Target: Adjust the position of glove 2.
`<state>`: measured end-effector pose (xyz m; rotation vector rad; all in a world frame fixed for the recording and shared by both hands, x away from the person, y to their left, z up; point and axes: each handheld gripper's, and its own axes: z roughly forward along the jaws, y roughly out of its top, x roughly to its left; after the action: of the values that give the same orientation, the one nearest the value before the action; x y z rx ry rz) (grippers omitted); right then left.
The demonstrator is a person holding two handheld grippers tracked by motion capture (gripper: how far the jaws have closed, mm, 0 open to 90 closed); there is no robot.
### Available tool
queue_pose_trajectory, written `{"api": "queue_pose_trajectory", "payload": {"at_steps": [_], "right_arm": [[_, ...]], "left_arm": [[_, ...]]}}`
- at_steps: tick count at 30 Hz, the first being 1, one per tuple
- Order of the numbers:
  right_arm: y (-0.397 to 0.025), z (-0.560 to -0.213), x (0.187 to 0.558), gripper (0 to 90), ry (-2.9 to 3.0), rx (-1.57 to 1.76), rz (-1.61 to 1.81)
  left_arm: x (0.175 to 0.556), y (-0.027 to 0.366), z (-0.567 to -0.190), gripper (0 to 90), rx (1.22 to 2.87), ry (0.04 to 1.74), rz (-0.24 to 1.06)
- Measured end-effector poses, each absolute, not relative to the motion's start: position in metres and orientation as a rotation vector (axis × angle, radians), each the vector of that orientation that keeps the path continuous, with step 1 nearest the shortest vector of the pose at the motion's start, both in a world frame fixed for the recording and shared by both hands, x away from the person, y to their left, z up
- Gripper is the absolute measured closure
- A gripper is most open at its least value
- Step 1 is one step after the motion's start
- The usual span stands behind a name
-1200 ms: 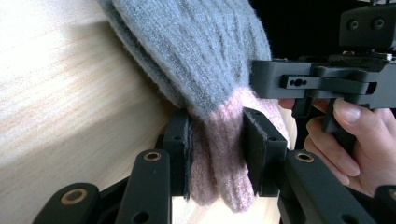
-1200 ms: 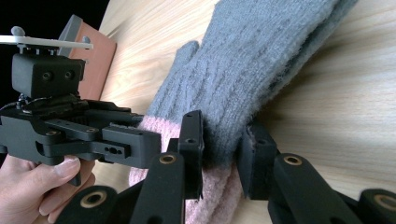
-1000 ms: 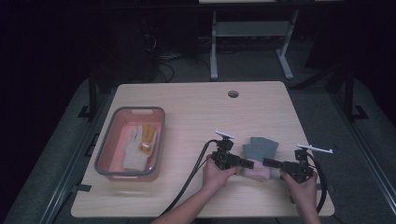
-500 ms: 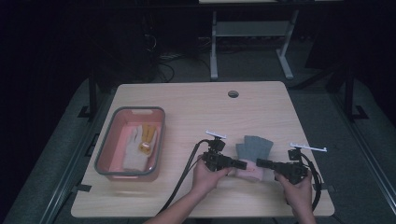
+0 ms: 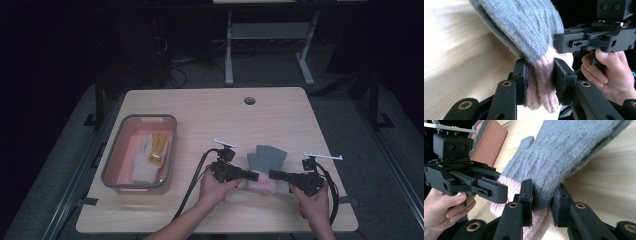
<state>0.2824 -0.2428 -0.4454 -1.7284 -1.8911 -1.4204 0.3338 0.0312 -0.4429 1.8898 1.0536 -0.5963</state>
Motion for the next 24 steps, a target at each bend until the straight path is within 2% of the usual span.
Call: {"api": "queue_pose_trajectory", "payload": {"at_steps": [24], "right_arm": [[-0.215, -0.426, 0.298, 72.4, -1.997, -1.630, -1.397]], "left_arm": [[0.334, 0.059, -0.423, 66.3, 1.878, 1.060, -0.535]]}}
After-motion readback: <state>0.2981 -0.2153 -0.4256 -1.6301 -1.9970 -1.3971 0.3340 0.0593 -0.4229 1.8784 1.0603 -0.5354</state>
